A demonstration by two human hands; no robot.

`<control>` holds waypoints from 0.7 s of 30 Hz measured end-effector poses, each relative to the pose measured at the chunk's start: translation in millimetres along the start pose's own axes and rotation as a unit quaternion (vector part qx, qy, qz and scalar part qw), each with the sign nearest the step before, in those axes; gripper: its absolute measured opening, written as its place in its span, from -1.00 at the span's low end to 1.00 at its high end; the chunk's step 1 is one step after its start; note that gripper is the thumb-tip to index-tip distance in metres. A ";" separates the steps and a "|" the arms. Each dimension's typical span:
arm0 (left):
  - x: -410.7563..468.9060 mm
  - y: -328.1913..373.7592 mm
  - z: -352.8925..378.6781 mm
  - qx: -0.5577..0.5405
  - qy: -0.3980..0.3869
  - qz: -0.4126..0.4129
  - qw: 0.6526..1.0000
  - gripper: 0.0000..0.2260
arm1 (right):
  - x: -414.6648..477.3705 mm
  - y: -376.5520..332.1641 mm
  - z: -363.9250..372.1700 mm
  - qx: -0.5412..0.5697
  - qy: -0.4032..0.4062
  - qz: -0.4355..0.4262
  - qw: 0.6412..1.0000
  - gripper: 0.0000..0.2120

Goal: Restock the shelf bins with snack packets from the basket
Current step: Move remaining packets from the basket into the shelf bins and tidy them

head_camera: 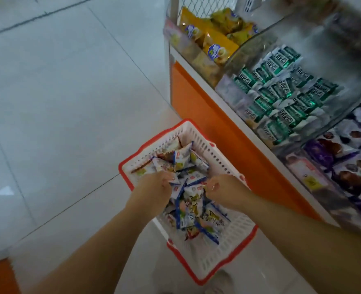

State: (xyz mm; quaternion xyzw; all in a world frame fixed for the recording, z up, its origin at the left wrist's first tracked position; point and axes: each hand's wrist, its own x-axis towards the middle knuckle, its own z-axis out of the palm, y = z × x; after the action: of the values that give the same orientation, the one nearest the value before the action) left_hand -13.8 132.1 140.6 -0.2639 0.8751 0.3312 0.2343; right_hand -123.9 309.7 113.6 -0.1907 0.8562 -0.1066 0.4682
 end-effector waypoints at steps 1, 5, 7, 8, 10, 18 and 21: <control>8.6 -9.9 14.5 0.008 -0.004 0.003 1.000 -0.70 | 11.9 10.1 14.2 -0.004 -0.011 0.002 1.000 -0.80; 54.5 -48.1 73.7 -0.101 0.032 -0.060 0.993 -0.62 | 67.8 64.9 78.2 -0.046 -0.060 0.021 0.997 -0.78; 77.9 -59.4 97.1 -0.148 0.052 -0.073 0.985 -0.48 | 84.2 87.1 100.0 -0.086 -0.092 0.051 0.991 -0.83; 88.8 -63.8 106.2 -0.160 0.056 -0.079 0.982 -0.43 | 93.0 101.3 110.9 -0.088 -0.109 0.076 0.987 -0.73; 109.0 -68.9 120.9 -0.173 0.057 -0.091 0.979 -0.41 | 110.1 127.8 130.1 -0.070 -0.117 0.119 0.983 -0.27; 144.1 -79.6 152.1 -0.154 0.084 -0.118 0.977 -0.60 | 151.0 166.7 167.4 -0.018 -0.132 0.170 0.976 0.20; 150.8 -88.4 155.5 -0.167 0.107 -0.104 0.974 -0.63 | 150.1 168.4 162.6 -0.070 -0.132 0.175 0.973 0.21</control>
State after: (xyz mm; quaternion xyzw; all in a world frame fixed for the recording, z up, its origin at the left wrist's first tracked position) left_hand -35.9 138.5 -92.2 -0.4232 0.7949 0.4164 0.1248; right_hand -98.5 397.5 -149.0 -0.0820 0.8125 0.0630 0.5737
